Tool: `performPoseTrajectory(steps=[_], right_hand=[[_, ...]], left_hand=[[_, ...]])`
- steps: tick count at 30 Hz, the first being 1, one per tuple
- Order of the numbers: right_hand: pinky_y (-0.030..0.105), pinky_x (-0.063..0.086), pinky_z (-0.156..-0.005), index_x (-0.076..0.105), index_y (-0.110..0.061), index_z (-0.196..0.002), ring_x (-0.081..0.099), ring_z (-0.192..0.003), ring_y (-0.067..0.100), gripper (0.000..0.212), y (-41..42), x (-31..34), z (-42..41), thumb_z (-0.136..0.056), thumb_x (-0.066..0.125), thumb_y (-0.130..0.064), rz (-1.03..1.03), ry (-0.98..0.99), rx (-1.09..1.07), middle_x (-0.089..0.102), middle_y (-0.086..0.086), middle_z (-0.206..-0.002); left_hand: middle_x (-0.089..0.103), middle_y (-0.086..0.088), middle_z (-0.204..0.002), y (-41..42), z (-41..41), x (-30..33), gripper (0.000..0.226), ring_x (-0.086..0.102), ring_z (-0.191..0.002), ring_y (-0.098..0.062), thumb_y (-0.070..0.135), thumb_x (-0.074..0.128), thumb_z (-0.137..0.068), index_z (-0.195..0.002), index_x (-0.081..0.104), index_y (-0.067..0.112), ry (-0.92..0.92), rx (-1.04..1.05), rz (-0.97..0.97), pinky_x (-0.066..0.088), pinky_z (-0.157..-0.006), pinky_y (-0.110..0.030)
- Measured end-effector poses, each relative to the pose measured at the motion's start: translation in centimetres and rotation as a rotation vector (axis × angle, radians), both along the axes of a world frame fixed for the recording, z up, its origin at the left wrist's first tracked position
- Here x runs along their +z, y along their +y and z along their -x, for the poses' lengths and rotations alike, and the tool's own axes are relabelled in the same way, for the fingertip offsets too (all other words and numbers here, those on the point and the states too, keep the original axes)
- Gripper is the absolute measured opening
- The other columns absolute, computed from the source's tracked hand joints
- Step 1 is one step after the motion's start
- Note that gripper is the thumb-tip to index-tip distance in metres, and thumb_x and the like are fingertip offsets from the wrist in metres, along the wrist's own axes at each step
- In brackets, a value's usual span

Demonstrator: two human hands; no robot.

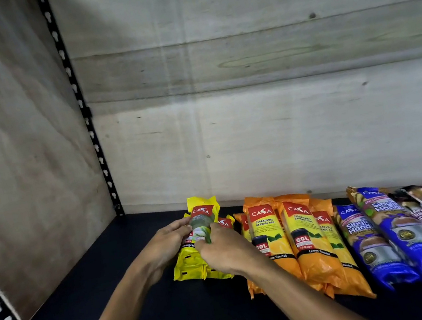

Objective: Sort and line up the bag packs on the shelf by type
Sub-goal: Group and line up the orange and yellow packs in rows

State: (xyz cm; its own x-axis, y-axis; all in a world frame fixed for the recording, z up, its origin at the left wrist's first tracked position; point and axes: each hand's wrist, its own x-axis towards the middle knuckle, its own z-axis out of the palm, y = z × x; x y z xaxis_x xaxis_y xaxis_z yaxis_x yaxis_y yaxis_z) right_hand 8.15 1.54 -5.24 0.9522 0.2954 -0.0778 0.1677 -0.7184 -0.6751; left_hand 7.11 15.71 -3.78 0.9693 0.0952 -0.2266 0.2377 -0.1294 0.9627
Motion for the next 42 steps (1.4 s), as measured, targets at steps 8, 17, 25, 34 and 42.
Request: performPoseTrajectory(steps=[8, 17, 25, 34, 42], right_hand=[[0.042, 0.051, -0.091, 0.051, -0.018, -0.131, 0.062, -0.109, 0.026, 0.055, 2.2, 0.1, 0.1, -0.09, 0.045, -0.055, -0.087, 0.011, 0.015, 0.062, 0.008, -0.123], [0.048, 0.038, -0.11, 0.05, -0.02, -0.139, 0.042, -0.135, 0.031, 0.056, -9.6, 3.6, 0.5, -0.095, 0.047, -0.055, 0.103, -0.29, -0.392, 0.049, 0.008, -0.143], [0.048, 0.034, -0.114, 0.027, -0.021, -0.153, 0.036, -0.143, 0.03, 0.07, -15.5, 1.9, 2.2, -0.096, 0.048, -0.055, 0.191, 0.056, -0.362, 0.035, 0.006, -0.157], [0.039, 0.038, -0.11, 0.033, -0.026, -0.153, 0.042, -0.139, 0.023, 0.072, -14.5, 2.0, 2.0, -0.092, 0.052, -0.06, 0.162, -0.024, -0.315, 0.041, 0.0, -0.155], [0.04, 0.036, -0.111, 0.035, -0.025, -0.152, 0.042, -0.138, 0.023, 0.072, -12.4, 1.5, 0.4, -0.092, 0.05, -0.061, 0.147, -0.06, -0.286, 0.045, 0.0, -0.152]], left_hand=[[0.074, -0.01, -0.11, 2.6, -0.3, 0.1, 0.034, 0.072, -0.099, -0.029, 0.016, 0.053, -0.098, -0.131, 0.06, 0.02, 0.01, 0.074, -0.001, 0.059, -0.075, -0.034], [0.069, 0.007, -0.108, -5.4, 1.2, 2.2, 0.033, 0.064, -0.095, -0.012, 0.036, 0.058, -0.093, -0.124, 0.064, 0.025, -0.478, 0.088, -0.694, 0.05, -0.085, -0.027], [0.05, 0.0, -0.147, -13.0, 1.3, -0.2, 0.064, 0.052, -0.129, -0.023, 0.059, 0.051, -0.09, -0.148, 0.037, 0.034, -0.128, -0.271, -0.728, 0.044, -0.106, -0.035], [0.042, -0.002, -0.153, -12.1, 0.0, 0.1, 0.067, 0.047, -0.132, -0.024, 0.042, 0.058, -0.092, -0.151, 0.03, 0.031, -0.065, -0.252, -0.642, 0.046, -0.105, -0.038], [0.036, -0.006, -0.155, -11.0, -1.3, 0.8, 0.065, 0.04, -0.139, -0.025, 0.033, 0.058, -0.095, -0.152, 0.031, 0.018, -0.088, -0.2, -0.831, 0.038, -0.112, -0.035]])
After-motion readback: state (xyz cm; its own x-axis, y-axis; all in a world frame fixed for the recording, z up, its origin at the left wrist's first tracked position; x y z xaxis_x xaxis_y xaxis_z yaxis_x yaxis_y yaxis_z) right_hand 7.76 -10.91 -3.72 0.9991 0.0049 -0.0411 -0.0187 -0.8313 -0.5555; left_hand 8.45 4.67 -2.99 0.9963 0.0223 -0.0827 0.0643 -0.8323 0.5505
